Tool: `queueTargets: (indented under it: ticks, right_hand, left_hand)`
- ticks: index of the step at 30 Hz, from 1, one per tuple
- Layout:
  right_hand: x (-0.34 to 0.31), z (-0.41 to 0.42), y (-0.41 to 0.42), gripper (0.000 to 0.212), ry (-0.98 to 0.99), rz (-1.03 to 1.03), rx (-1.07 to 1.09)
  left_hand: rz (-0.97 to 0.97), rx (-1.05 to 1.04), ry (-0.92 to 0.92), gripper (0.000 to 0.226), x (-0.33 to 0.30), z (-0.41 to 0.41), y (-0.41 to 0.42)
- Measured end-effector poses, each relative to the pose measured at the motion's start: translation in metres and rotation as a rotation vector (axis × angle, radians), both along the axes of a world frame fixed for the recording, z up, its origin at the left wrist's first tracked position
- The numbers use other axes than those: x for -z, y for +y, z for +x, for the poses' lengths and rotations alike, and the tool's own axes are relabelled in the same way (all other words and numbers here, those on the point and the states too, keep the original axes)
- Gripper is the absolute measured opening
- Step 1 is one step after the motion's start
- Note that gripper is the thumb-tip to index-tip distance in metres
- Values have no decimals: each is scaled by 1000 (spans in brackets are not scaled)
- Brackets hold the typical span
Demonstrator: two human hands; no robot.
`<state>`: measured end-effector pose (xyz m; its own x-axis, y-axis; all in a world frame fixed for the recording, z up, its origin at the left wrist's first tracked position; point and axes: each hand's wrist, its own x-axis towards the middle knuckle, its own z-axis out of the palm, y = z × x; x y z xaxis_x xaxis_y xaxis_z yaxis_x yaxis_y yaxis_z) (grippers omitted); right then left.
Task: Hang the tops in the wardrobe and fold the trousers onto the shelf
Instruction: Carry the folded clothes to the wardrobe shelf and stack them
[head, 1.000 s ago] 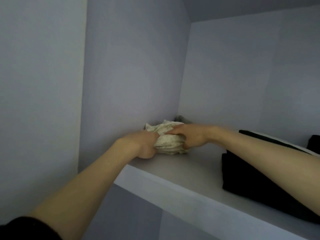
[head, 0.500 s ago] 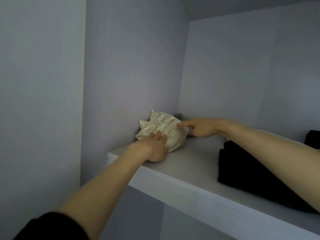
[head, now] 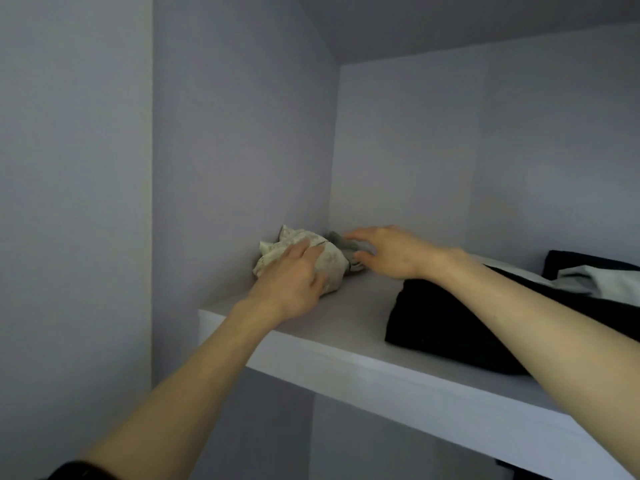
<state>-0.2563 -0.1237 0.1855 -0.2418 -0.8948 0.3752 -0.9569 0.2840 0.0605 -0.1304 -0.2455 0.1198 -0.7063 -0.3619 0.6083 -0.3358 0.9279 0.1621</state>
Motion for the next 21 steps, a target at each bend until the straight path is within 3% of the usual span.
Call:
queueTargets:
  ticks: [6, 11, 18, 21]
  right_hand:
    - [10, 43, 93, 43, 138, -220, 284]
    - [57, 97, 202, 43, 76, -320, 523]
    - [165, 201, 336, 40, -194, -486, 842]
    - [227, 271, 387, 40, -310, -458, 998]
  left_hand:
    - [51, 340, 205, 47, -14, 0, 67]
    - [154, 727, 332, 40, 23, 16, 160]
    - [293, 1104, 96, 38, 105, 73, 277]
    - [421, 1237, -114, 33, 151, 111, 328]
